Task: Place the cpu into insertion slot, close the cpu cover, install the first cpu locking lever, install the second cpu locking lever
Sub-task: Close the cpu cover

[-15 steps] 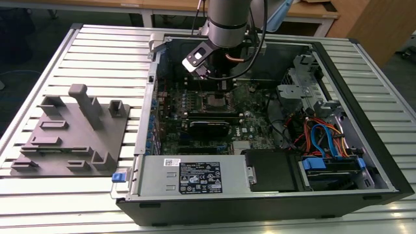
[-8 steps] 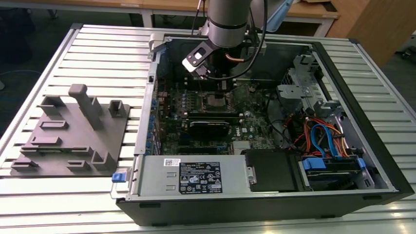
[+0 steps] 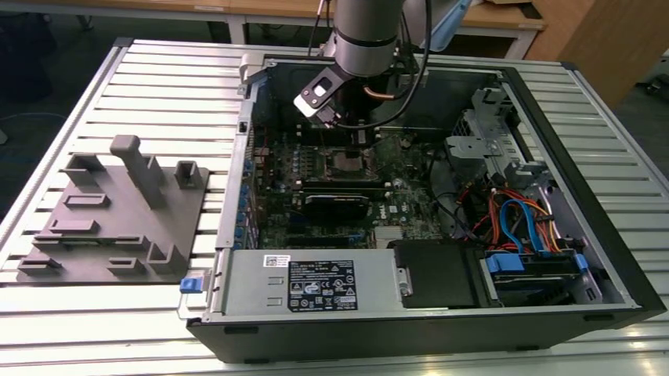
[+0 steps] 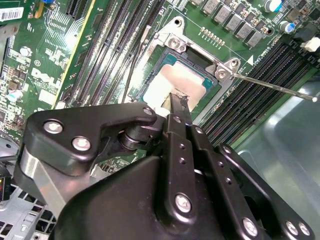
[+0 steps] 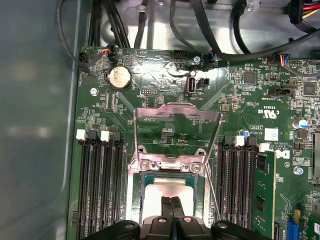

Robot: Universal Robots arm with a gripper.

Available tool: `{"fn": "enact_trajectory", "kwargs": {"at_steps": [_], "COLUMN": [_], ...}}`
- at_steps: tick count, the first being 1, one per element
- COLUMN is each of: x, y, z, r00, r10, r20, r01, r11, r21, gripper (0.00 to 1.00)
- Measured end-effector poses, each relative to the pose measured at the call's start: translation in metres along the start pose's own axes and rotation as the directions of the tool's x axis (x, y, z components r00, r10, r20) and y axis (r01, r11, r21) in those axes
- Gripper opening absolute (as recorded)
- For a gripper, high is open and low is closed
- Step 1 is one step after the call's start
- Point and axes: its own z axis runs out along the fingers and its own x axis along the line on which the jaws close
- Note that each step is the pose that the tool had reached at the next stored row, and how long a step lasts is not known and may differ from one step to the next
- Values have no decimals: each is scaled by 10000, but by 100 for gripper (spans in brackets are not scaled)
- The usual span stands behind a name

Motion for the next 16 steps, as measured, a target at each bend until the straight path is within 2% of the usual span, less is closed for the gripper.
{"fn": "enact_trajectory", "kwargs": {"at_steps": [6, 8, 9, 13, 16], "x": [-1, 0, 0, 0, 1], "y": [2, 3, 3, 5, 6], "z": [-70, -73, -74, -75, -74], "r00": [10000, 10000, 10000, 10000, 10000], "r10": [0, -3, -3, -4, -3], "r20": [2, 25, 61, 70, 68], "r01": [0, 3, 3, 3, 3], "r11": [10000, 10000, 10000, 10000, 10000], "r21": [1, 0, 10, 82, 91], "gripper": [10, 10, 10, 10, 10]}}
